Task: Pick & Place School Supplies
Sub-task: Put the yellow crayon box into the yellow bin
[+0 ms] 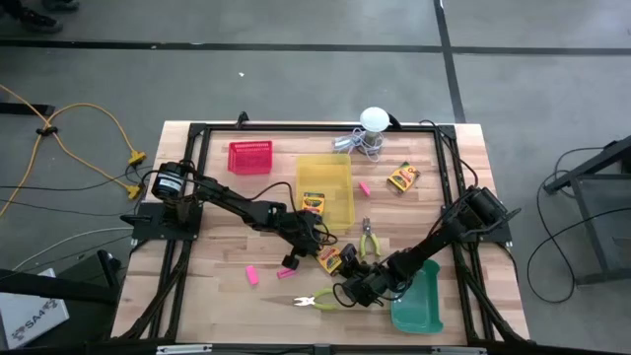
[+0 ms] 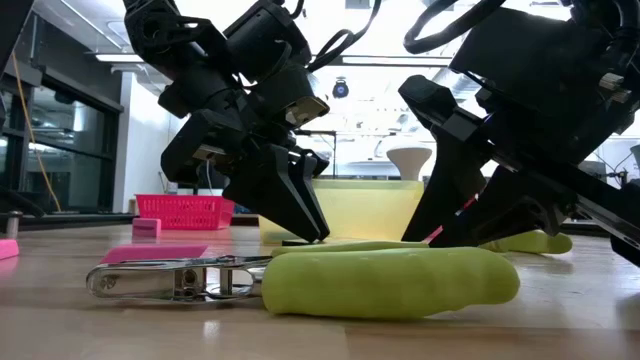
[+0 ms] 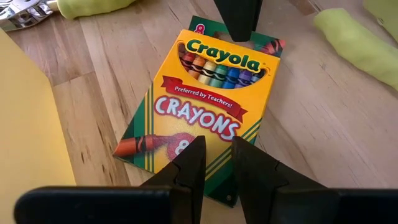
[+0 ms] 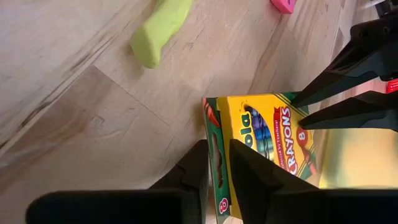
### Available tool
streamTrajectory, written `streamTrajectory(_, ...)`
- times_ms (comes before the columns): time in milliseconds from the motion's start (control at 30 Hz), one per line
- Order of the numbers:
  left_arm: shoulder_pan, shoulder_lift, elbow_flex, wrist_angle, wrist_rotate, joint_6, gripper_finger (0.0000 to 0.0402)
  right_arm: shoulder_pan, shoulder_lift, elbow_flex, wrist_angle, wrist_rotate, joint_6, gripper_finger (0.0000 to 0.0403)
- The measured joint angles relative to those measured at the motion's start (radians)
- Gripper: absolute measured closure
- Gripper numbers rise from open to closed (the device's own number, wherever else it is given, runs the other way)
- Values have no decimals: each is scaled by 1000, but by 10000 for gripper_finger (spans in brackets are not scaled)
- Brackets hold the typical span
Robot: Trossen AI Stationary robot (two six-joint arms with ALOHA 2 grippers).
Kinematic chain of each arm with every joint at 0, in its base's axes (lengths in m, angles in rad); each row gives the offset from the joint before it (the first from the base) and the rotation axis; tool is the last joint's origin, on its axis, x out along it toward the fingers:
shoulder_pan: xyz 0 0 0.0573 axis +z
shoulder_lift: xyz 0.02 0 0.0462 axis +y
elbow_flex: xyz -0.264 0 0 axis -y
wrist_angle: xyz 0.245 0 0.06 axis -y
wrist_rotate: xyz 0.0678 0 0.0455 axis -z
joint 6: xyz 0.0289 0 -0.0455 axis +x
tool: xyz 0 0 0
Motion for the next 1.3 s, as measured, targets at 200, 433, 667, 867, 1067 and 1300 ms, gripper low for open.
streamTrajectory(200,0,0,0,0,0,0,327,-3,0,0,0,-17,41,369)
streamTrajectory(433,0,0,0,0,0,0,327,-3,0,0,0,-16,86,386)
streamTrajectory(667,0,0,0,0,1,0,327,-3,0,0,1,-16,86,399)
streamTrajectory(867,0,0,0,0,1,0,327,-3,0,0,1,-16,86,399)
streamTrajectory(1067,0,0,0,0,1,7,327,-3,0,0,1,-13,82,399)
streamTrajectory(1300,0,0,0,6,2,7,327,-3,0,0,1,-12,80,399)
